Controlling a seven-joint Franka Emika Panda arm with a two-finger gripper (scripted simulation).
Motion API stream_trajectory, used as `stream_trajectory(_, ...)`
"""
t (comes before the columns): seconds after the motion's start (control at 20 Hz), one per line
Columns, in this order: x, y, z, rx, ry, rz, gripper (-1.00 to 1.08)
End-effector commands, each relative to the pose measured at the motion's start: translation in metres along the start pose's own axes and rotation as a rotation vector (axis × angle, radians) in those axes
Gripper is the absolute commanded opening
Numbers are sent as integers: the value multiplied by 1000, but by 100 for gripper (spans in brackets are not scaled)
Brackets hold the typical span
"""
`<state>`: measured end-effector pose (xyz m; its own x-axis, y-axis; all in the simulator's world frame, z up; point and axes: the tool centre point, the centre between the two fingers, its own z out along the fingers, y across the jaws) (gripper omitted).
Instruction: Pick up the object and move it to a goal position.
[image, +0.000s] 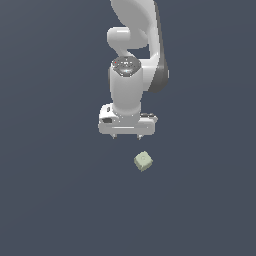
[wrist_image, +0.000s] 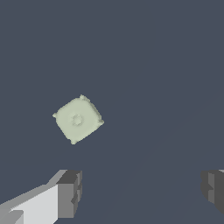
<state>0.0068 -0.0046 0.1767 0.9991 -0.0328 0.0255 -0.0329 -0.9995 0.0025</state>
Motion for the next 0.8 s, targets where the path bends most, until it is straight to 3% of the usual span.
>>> stream_trajectory(0.0, 0, 0, 0, 0, 0, 0, 100)
stream_trajectory(0.75, 0, -11, 3, -14, -11, -76, 100)
